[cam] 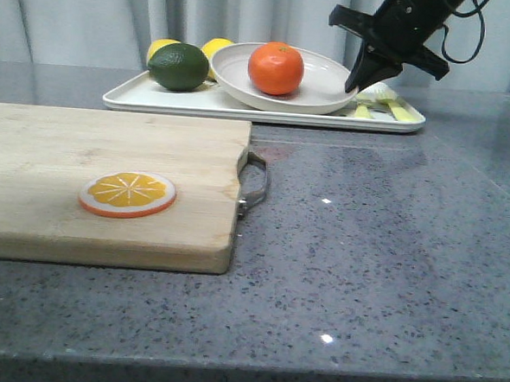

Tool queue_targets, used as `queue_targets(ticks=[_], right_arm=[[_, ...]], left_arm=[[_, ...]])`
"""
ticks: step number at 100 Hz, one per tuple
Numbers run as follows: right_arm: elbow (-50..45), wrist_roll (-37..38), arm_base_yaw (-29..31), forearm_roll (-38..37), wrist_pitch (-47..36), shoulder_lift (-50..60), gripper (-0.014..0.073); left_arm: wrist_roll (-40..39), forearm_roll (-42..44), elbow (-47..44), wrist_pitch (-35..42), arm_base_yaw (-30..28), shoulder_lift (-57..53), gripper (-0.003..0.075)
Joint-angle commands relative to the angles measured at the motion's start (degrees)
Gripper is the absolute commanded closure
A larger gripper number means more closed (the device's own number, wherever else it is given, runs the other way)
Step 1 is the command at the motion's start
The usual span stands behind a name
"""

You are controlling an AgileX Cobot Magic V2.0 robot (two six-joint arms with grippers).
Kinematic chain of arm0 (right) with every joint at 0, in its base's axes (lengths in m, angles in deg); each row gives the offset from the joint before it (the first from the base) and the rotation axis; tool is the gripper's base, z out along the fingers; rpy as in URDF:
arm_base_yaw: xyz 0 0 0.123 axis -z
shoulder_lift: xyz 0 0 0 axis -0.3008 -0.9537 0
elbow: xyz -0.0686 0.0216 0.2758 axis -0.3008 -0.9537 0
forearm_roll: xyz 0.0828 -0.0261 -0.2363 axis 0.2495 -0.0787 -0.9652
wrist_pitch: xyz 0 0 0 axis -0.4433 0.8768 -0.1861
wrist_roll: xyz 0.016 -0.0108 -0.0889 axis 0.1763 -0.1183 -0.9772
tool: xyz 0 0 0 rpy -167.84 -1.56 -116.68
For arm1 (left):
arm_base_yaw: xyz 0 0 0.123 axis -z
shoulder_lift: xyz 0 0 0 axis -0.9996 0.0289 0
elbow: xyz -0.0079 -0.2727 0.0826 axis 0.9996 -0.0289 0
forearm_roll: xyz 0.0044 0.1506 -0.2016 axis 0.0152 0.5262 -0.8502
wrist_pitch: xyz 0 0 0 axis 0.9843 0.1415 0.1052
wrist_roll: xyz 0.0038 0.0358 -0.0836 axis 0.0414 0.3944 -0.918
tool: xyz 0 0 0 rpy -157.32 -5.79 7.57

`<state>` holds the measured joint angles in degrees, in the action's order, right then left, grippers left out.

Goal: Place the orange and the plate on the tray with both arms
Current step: 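Carry the plate with the orange onto the white tray, right gripper, then open the right gripper and lift it away from the plate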

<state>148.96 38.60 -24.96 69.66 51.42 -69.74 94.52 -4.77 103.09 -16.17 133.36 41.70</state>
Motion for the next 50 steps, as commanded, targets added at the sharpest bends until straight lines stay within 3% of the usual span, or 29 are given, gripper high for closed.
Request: queue_targets(ticks=[1,31,50], right_arm=[[2.1,0.0,-0.1,2.0,-2.7,4.2,0.0645],[2.1,0.0,-0.1,2.0,-2.7,4.2,0.0433],[2.1,0.0,-0.1,2.1,-2.9,4.3,0.0418]], left_arm=[[-0.1,-0.5,1.4,4.3,-0.1,-0.8,0.0740],[-0.1,-0.5,1.4,4.3,-0.1,-0.8,0.0740],[-0.1,-0.5,1.4,4.3,-0.1,-0.8,0.0740]])
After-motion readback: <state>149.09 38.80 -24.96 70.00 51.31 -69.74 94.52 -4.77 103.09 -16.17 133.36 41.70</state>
